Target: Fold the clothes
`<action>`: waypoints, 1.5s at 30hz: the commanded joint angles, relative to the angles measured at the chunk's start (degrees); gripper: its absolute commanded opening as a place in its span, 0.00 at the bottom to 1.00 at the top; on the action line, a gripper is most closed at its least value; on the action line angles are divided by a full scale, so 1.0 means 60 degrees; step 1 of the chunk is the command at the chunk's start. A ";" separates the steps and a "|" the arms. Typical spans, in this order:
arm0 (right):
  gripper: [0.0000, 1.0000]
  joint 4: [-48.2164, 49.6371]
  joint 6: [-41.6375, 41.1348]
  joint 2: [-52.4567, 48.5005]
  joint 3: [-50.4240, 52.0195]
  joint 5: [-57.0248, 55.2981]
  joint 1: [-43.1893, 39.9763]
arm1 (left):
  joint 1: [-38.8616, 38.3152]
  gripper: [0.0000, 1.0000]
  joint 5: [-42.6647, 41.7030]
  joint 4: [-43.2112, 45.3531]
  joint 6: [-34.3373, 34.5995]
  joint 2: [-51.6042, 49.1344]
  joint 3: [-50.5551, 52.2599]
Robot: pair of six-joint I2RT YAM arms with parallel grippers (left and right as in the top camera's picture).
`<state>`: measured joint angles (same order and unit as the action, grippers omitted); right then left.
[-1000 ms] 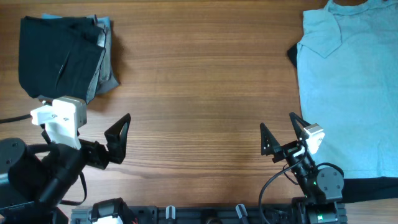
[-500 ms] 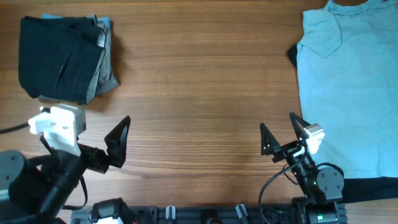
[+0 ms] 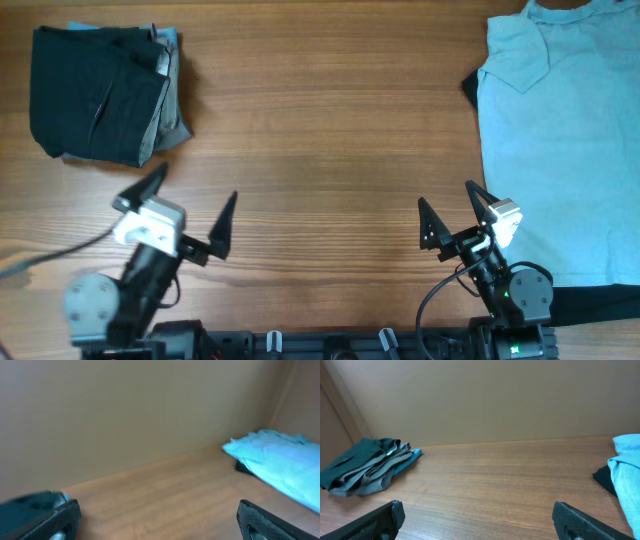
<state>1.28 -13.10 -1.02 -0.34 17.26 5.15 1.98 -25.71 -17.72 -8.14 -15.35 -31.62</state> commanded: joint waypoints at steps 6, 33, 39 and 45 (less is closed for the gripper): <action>1.00 0.0026 0.0171 0.0062 0.0007 -0.0160 0.0040 | -0.0561 1.00 0.0579 0.1155 -0.0102 0.2477 0.3111; 1.00 0.0026 0.0168 0.0015 0.0007 -0.0160 0.0040 | -0.0605 1.00 0.0474 0.2554 -0.0076 0.2514 0.5213; 1.00 0.0026 0.0171 0.0015 0.0007 -0.0160 0.0040 | -0.0605 1.00 0.0474 0.2554 -0.0073 0.2514 0.5213; 1.00 0.0026 0.0168 0.0015 0.0007 -0.0157 0.0040 | -0.0605 1.00 0.0474 0.2554 -0.0073 0.2514 0.5213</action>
<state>1.32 -13.08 -1.06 -0.34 17.26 5.15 -1.23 -23.38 -2.52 -8.14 -0.78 -0.69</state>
